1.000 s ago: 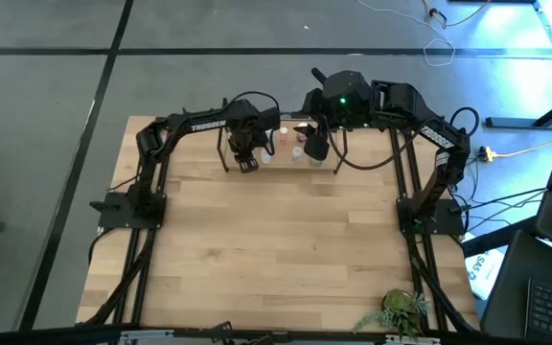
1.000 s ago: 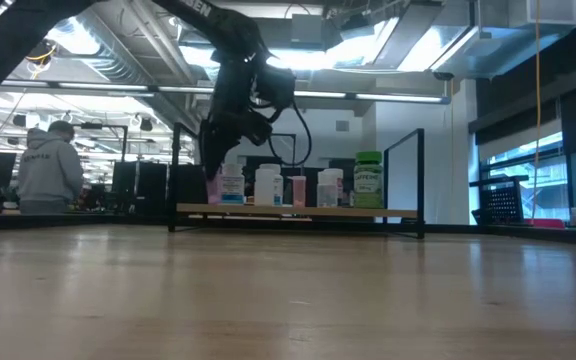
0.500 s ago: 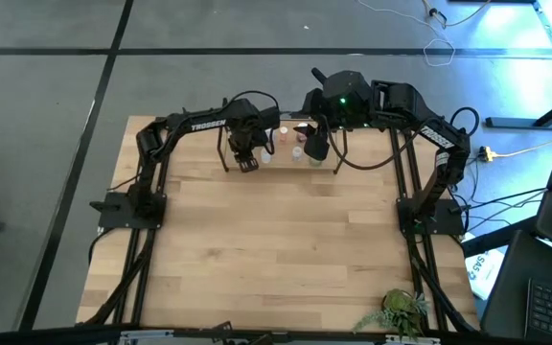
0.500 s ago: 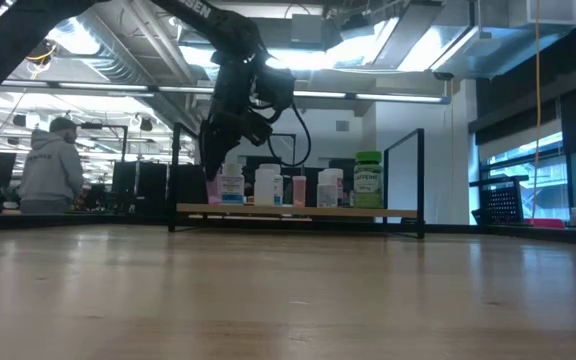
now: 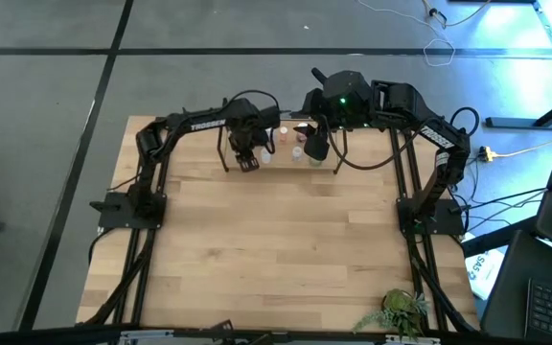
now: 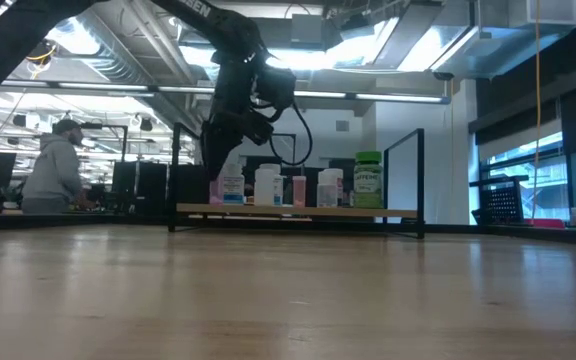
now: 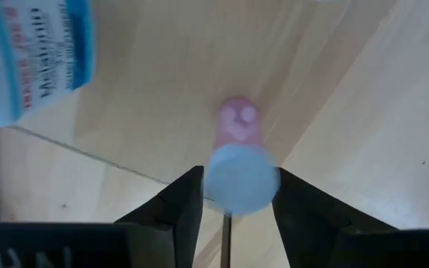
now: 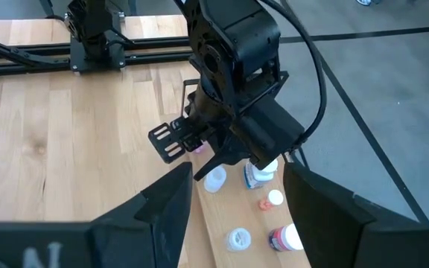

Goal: Pick and place medicine bottles onto shelf by color
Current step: Put the pink pill bottle on the shelf

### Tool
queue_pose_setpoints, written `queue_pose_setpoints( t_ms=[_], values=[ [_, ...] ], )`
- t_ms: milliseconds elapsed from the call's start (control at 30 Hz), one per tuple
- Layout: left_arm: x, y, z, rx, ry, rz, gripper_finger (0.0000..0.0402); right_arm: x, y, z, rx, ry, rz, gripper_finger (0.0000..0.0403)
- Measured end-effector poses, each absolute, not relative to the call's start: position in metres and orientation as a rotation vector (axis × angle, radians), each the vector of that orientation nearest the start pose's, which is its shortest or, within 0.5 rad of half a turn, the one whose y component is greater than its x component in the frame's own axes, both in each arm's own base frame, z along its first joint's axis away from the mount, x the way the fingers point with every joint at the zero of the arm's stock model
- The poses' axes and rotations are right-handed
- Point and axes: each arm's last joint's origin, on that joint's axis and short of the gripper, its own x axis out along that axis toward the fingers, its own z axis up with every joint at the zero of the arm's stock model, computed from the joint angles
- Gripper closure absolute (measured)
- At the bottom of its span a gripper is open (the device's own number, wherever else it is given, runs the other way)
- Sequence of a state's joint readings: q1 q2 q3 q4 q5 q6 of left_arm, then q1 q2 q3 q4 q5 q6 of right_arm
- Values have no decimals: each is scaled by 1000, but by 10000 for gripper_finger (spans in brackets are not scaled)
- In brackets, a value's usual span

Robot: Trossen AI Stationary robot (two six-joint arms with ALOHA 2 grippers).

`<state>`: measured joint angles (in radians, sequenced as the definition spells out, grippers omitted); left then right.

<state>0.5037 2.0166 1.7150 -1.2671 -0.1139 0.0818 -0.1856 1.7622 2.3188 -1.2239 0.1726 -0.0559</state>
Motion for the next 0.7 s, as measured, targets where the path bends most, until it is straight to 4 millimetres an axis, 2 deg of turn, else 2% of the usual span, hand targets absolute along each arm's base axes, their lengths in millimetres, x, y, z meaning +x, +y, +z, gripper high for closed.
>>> queue_pose_setpoints(
  t_ms=[267,700],
  values=[
    [340,193,249,-215,1526,500,253,316,-64,483,-50,680,-325,190],
    [338,191,251,-255,1550,512,252,316,-64,483,-50,680,-325,190]
  ],
)
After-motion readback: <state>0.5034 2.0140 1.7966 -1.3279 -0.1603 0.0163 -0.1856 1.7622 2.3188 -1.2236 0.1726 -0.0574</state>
